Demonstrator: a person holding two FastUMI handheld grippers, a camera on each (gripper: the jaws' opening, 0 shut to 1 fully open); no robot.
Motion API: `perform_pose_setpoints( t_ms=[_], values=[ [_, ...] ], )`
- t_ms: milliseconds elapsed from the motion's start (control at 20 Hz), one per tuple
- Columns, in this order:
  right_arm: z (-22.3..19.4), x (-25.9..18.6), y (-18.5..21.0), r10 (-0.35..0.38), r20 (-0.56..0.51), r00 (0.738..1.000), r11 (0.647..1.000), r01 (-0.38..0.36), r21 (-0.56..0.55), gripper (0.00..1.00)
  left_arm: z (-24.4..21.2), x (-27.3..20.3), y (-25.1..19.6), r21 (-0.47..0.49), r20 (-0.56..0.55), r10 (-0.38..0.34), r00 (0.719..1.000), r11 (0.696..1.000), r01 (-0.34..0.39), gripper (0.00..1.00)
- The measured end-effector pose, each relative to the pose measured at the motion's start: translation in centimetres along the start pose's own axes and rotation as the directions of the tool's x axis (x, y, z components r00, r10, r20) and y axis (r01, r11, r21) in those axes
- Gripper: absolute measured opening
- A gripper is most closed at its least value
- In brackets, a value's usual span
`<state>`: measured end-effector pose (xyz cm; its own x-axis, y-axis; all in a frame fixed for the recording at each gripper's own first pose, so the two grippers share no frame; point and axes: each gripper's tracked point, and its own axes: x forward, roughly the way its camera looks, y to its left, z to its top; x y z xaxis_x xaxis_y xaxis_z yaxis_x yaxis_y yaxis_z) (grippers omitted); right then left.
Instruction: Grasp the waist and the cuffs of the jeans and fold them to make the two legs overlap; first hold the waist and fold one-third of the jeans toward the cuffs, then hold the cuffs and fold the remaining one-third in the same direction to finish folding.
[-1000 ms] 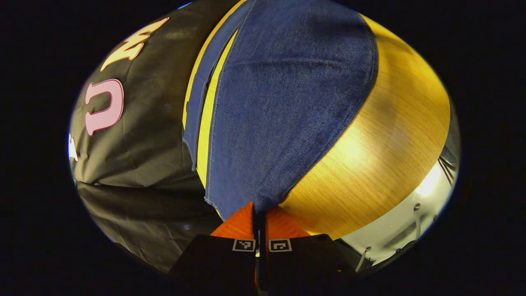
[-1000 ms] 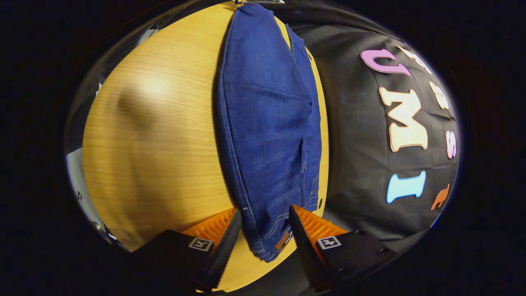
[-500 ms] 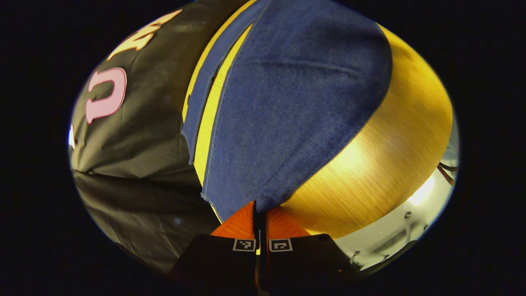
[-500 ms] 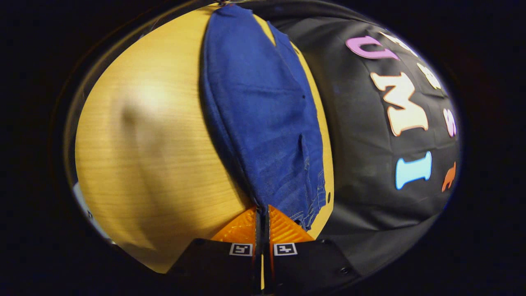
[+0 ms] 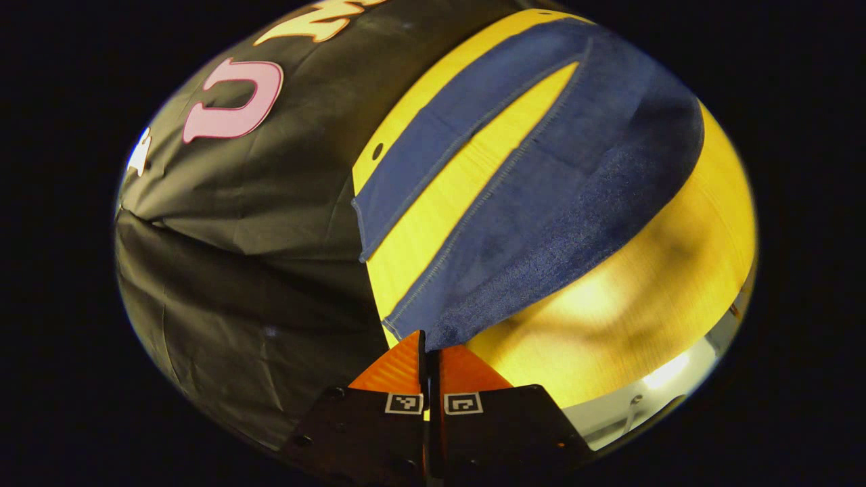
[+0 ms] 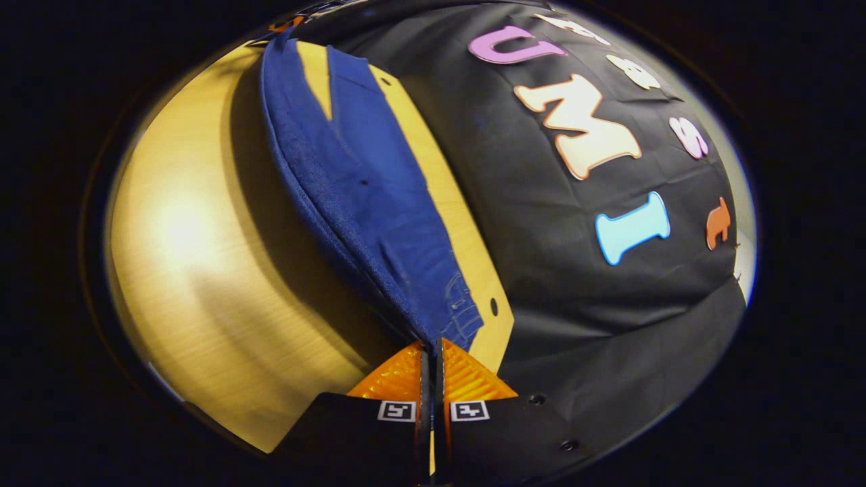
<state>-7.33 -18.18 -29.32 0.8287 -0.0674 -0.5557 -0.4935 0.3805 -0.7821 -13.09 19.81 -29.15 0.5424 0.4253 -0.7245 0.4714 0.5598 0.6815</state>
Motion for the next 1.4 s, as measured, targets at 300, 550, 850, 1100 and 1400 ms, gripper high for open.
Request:
perform_pose_setpoints(
  t_ms=[300, 550, 850, 1100, 1400],
  values=[
    [3.4, 3.3, -4.6, -0.074, -0.050, 0.996, 0.982, 0.082, 0.170, 0.05, 4.5, 1.2, 3.4, -0.250, 0.004, -0.126, 0.992, 0.961, 0.123, 0.00],
    [5.6, 6.5, -6.4, -0.138, -0.128, 0.982, 0.911, 0.176, 0.373, 0.05, 7.5, -1.1, 5.6, -0.323, 0.070, -0.133, 0.989, 0.935, 0.148, 0.00],
    [6.8, 10.9, -7.4, -0.148, -0.199, 0.969, 0.813, 0.234, 0.533, 0.04, 8.7, -1.7, 5.2, -0.466, 0.127, -0.238, 0.963, 0.843, 0.269, 0.00],
    [7.7, 16.2, -7.5, -0.127, -0.230, 0.965, 0.775, 0.241, 0.584, 0.04, 11.4, -3.6, 6.4, -0.497, 0.169, -0.291, 0.942, 0.800, 0.337, 0.00],
    [7.1, 22.7, -5.7, -0.028, -0.284, 0.959, 0.668, 0.229, 0.708, 0.04, 16.6, -4.9, 7.0, -0.567, 0.197, -0.335, 0.921, 0.727, 0.386, 0.00]
  ],
)
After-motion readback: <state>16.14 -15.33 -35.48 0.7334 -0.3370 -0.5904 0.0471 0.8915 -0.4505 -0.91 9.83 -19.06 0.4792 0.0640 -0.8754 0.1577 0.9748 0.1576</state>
